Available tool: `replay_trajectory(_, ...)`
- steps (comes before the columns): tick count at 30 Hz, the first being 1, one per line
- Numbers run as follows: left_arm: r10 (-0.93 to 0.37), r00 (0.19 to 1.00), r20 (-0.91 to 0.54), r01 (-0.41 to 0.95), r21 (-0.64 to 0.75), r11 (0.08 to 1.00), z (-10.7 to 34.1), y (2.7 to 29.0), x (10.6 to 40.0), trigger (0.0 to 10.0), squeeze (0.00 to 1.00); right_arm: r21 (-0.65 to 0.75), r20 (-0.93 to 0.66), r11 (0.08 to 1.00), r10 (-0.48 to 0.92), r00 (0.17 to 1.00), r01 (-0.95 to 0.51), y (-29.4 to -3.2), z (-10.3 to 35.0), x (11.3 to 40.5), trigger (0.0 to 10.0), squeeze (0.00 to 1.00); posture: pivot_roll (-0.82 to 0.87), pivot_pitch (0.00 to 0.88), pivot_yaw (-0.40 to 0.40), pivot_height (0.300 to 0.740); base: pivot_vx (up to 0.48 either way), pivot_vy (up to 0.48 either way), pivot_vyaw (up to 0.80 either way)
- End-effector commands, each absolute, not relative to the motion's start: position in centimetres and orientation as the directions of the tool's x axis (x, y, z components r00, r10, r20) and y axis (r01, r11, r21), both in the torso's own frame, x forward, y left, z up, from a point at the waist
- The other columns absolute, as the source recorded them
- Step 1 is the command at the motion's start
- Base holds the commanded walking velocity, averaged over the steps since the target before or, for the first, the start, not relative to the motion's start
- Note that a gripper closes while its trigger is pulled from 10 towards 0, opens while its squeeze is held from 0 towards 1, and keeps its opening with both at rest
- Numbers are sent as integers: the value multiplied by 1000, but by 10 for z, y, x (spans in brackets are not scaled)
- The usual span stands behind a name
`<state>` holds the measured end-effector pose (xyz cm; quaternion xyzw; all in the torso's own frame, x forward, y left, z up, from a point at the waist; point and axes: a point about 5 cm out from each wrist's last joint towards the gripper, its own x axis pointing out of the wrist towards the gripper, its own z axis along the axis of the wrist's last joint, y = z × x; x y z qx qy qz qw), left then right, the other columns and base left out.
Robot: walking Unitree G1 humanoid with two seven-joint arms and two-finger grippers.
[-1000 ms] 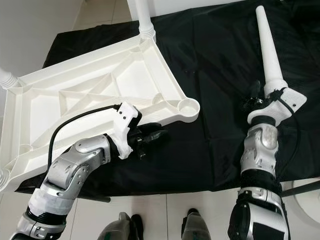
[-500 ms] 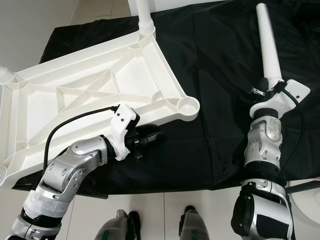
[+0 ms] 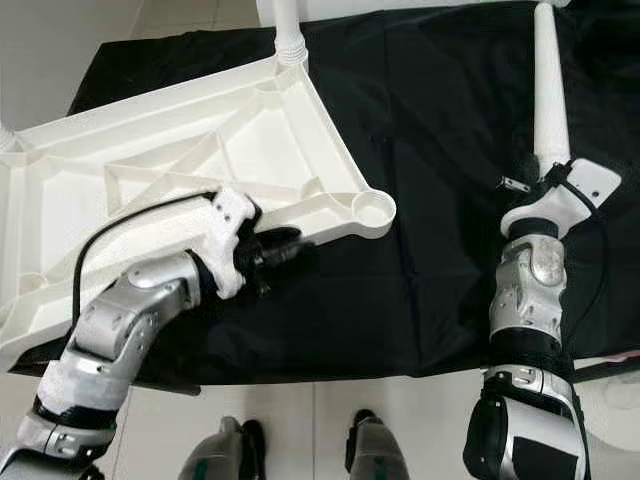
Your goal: Building children table
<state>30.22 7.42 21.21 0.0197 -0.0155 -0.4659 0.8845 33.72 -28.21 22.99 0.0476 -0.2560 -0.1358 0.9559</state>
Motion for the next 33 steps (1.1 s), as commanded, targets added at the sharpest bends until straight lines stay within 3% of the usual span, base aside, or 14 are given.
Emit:
replay_trajectory(1,-800,600,16,799,44,600,212,79,307,10000,0,126,537,966,-259,803,227,-273,239,334,10000,0,38,119,26,740,0,0,0)
replay_trajectory(16,-753,651,89,748,88,657,224,84,327,10000,0,38,588,985,-160,793,171,-239,254,336,10000,0,4,29,7,740,0,0,0)
replay_trajectory(21,-756,648,94,749,104,654,225,82,334,10000,0,-73,539,972,-148,829,221,-235,255,341,10000,0,-11,4,9,740,0,0,0)
replay_trajectory(22,-760,643,95,755,86,650,225,82,335,10000,737,-86,546,966,-160,822,245,-236,258,340,10000,0,-16,0,10,740,0,0,0)
replay_trajectory(25,-760,643,95,755,86,650,225,82,335,10000,737,-86,546,966,-160,822,245,-236,258,340,10000,0,-16,0,10,740,0,0,0)
replay_trajectory(26,-774,625,104,773,57,632,226,81,335,10000,1000,-93,549,963,-164,819,255,-237,260,339,10000,0,-23,0,13,740,0,0,0)
replay_trajectory(31,-778,617,118,778,57,626,228,80,336,10000,1000,-170,600,941,-136,789,292,-235,266,331,10000,0,-24,0,8,740,0,0,0)
replay_trajectory(32,-776,618,124,775,69,628,230,80,336,10000,0,-152,620,954,-113,776,260,-232,266,327,10000,0,-21,0,8,740,0,0,0)
replay_trajectory(33,-777,616,132,776,68,627,232,79,337,10000,0,-131,644,970,-74,761,205,-226,268,323,10000,0,-21,0,8,740,0,0,0)
